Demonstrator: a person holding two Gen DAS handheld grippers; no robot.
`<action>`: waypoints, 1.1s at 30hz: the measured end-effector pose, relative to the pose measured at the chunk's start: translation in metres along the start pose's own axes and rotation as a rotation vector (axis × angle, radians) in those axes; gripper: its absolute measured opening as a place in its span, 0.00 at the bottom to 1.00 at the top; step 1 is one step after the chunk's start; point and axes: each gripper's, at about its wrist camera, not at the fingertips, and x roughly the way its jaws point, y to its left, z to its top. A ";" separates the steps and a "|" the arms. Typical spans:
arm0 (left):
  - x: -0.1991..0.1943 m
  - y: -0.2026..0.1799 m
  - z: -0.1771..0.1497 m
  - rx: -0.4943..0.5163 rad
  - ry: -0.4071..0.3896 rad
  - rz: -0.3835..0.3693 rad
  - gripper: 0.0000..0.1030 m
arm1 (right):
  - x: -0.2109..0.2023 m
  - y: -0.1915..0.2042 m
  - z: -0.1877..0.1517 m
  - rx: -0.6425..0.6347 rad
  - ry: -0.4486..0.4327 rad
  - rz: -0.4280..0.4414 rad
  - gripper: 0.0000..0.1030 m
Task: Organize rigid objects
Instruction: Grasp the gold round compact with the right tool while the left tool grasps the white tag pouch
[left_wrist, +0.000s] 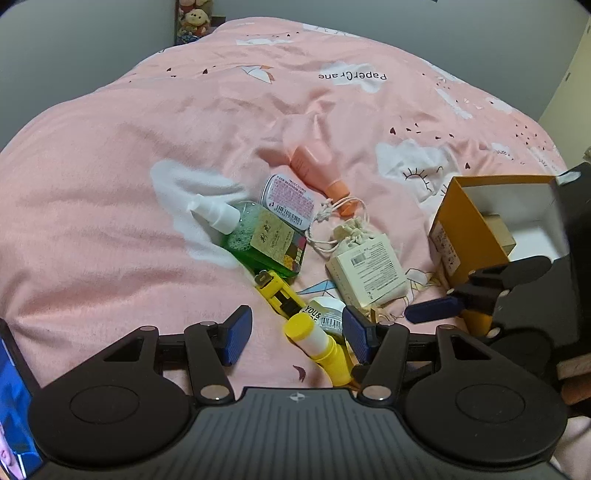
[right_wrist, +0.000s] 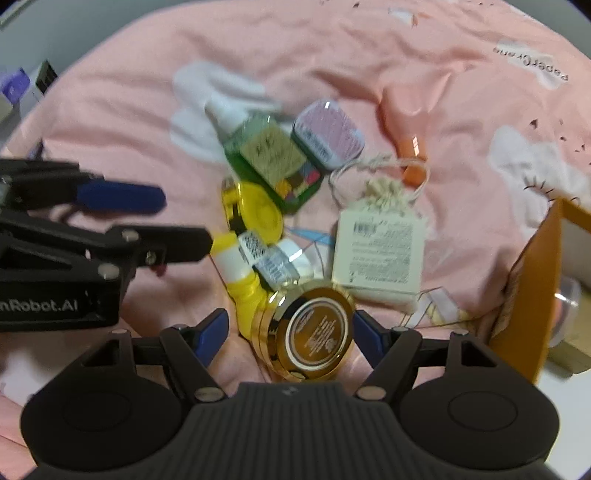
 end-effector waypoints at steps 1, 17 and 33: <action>0.000 -0.002 -0.001 0.010 -0.005 0.008 0.64 | 0.005 0.002 0.000 -0.007 0.009 -0.006 0.71; 0.006 -0.008 -0.007 0.048 -0.029 0.035 0.65 | 0.012 0.003 -0.008 -0.039 0.008 -0.065 0.41; -0.003 -0.018 0.005 0.039 -0.086 -0.063 0.65 | -0.004 -0.015 -0.010 0.010 -0.073 -0.181 0.27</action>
